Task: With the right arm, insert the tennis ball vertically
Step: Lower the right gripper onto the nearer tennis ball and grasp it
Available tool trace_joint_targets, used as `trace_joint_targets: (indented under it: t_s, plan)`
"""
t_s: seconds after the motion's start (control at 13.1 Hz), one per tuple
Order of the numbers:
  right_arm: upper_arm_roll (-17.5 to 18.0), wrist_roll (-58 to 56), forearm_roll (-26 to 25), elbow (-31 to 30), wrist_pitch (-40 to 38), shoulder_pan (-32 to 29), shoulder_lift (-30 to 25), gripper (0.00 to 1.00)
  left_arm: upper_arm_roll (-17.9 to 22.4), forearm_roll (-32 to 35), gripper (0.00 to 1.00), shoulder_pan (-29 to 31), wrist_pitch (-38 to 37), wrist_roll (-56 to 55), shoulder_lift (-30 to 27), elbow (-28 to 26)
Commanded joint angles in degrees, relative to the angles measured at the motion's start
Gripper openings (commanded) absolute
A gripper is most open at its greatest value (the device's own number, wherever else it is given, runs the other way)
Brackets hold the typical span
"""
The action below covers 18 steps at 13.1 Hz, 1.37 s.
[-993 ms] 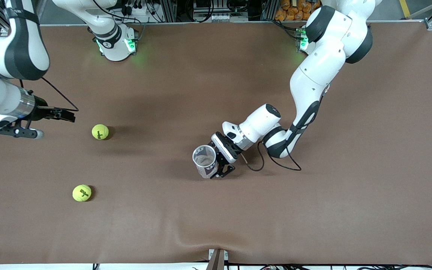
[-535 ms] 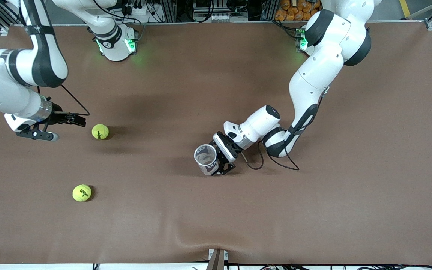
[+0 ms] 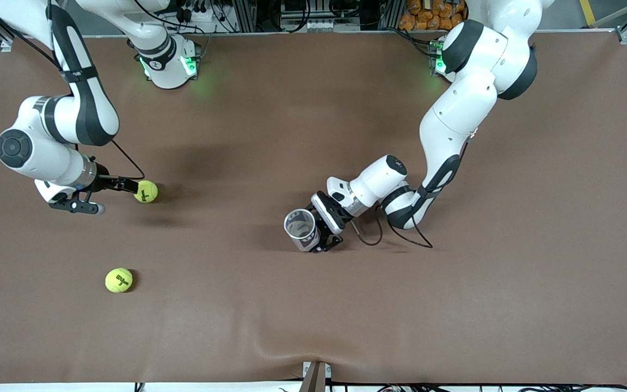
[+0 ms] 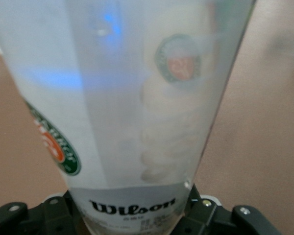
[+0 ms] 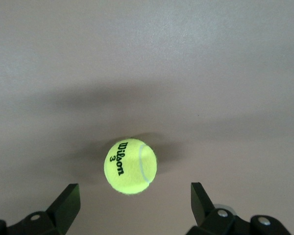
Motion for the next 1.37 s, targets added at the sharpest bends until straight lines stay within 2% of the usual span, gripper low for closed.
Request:
trace_joint_targets:
  t_s: [0.0, 0.38, 1.22, 1.3]
  plan:
    - [0.3, 0.8, 0.1, -1.0, 3.3, -0.3, 1.5, 1.00, 0.0, 2.1, 0.79, 0.4, 1.8, -0.7, 0.6, 0.1]
    - [0.4, 1.0, 0.1, -1.3, 8.1, 0.1, 6.0, 1.00, 0.0, 2.2, 0.80, 0.4, 1.8, -0.7, 0.7, 0.2]
    - [0.5, 4.9, 0.8, -3.2, 8.0, 1.5, 10.3, 1.00, 0.0, 2.1, 0.79, 0.8, 1.8, -0.7, 0.6, 0.3]
    - [0.5, 4.8, 0.8, -3.2, 8.0, 1.6, 10.3, 0.85, 0.0, 2.1, 0.79, 0.8, 1.8, -0.7, 0.6, 0.3]
